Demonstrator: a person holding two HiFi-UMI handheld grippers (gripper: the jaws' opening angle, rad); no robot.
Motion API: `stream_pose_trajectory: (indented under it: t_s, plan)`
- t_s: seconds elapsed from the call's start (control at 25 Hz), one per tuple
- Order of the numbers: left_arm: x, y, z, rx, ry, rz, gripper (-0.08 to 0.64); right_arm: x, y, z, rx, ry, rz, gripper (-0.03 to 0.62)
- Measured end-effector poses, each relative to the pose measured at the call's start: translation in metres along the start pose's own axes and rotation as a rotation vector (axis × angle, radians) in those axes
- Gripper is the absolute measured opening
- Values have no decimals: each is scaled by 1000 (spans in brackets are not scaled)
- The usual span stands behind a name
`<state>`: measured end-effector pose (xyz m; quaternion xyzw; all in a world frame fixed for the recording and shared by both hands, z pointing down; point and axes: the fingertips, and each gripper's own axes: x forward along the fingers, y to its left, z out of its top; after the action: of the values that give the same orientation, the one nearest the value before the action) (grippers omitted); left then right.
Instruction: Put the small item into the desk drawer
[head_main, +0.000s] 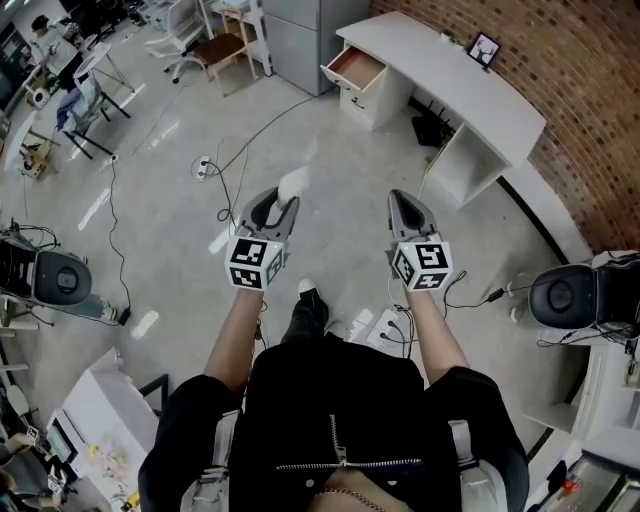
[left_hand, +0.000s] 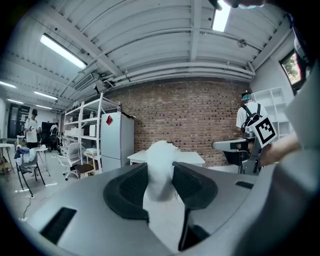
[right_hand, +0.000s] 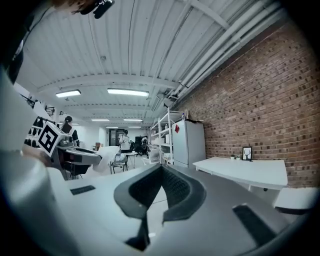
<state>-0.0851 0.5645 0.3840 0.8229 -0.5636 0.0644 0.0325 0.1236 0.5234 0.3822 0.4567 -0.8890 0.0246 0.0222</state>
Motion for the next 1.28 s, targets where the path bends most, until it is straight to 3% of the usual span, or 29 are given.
stream_pose_trajectory:
  t_s: [0.48,1.28]
  plan:
    - [33,11,-12,-11,28,-11,161,22,-6,-19,30,44,10,5]
    - [146,116,14,13,-7,-89,161,158,-34,-4,5,25,-55,0]
